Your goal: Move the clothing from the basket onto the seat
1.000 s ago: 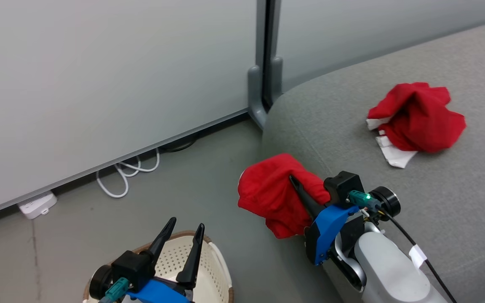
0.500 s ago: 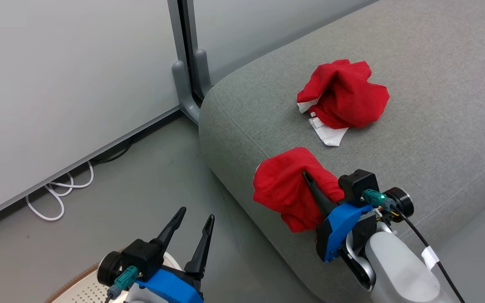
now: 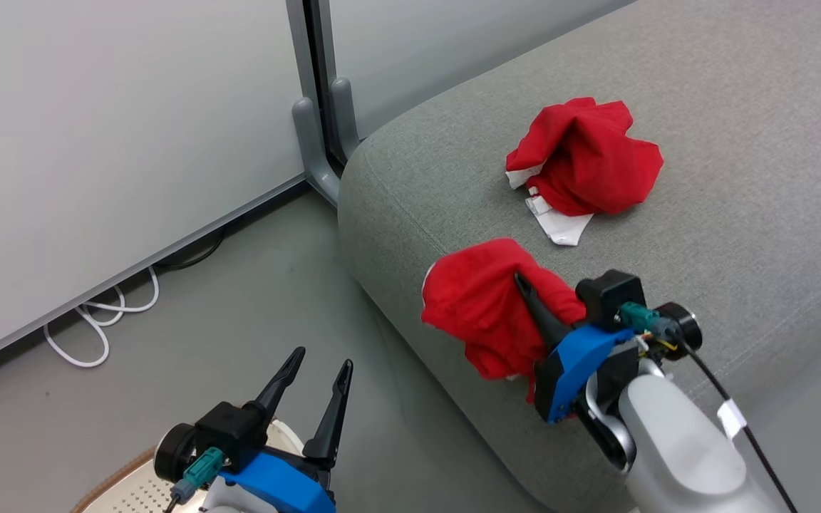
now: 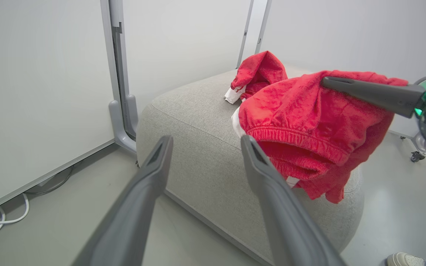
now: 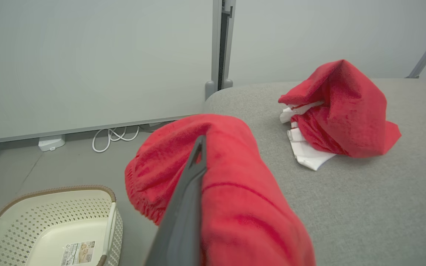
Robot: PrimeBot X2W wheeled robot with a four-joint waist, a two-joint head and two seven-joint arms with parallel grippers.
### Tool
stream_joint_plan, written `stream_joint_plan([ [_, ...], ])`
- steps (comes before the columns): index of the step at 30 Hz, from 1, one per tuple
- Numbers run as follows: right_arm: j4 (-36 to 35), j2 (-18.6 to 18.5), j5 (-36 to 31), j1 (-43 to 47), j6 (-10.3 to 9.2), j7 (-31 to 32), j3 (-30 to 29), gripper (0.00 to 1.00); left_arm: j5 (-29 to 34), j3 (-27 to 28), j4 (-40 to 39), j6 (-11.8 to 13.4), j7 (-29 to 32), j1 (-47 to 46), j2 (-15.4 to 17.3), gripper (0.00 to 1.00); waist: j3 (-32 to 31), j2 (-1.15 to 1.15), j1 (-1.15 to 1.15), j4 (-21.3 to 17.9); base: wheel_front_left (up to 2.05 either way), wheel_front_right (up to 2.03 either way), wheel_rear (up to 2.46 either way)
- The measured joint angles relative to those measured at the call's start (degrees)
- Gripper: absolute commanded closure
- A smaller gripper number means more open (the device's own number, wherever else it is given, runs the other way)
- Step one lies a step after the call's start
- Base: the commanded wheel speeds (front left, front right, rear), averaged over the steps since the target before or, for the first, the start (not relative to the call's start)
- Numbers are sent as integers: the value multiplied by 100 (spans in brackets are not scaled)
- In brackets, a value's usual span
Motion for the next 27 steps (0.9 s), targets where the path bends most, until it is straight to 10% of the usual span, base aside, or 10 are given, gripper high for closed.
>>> stream_joint_plan([
  [8,55,-237,26,-1235,0,301,-592,100,104,-118,-96,-1,0,-218,140,0,387,0,1,162,0,0,0],
  [17,189,-1327,-18,-3083,1,346,-1746,100,220,-544,-280,-1,8,-1267,510,0,1448,0,1,507,0,0,0],
  [27,886,-1942,-354,-3366,0,-205,-3368,100,277,-967,-641,-1,63,-2351,771,0,2840,0,2,1095,0,0,0],
])
